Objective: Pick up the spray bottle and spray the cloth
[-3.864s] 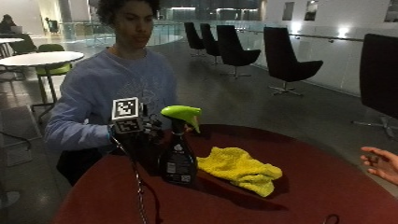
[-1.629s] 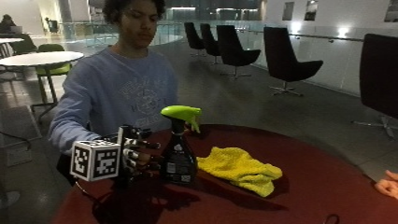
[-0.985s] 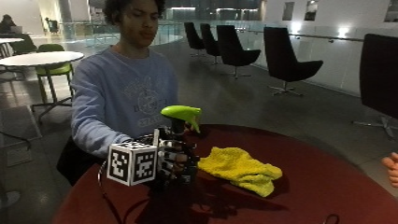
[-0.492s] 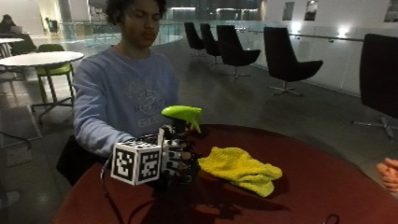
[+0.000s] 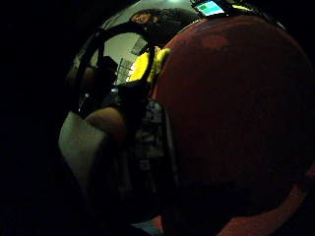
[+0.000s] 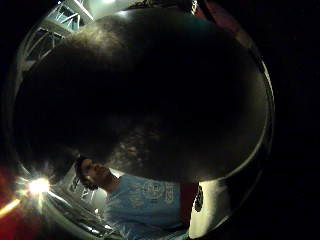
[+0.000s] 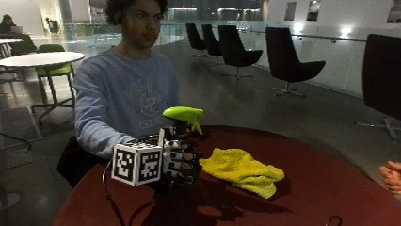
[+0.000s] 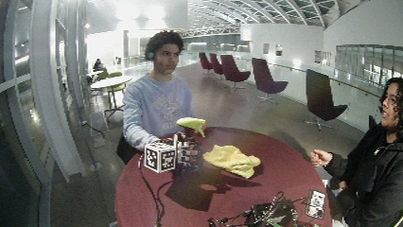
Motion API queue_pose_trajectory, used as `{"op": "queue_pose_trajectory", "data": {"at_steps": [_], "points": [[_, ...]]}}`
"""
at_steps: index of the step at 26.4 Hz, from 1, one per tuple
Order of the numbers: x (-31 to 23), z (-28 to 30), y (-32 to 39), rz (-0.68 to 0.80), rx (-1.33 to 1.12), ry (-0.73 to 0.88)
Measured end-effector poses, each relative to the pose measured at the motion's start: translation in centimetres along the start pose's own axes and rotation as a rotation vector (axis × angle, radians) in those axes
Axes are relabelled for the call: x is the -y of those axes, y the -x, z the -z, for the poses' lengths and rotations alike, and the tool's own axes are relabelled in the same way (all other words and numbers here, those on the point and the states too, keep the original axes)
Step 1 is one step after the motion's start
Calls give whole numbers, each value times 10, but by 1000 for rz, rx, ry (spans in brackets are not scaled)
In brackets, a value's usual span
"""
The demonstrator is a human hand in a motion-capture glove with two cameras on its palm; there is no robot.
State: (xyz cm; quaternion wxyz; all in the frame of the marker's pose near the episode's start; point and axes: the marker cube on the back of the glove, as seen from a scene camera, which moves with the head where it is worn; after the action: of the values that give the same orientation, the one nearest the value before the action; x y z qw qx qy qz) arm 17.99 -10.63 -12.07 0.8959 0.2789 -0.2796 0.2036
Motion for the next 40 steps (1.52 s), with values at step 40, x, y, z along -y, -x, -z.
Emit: {"op": "queue_pose_trajectory", "data": {"at_steps": [40], "points": [[28,-4,47,-427,-108,276]]}}
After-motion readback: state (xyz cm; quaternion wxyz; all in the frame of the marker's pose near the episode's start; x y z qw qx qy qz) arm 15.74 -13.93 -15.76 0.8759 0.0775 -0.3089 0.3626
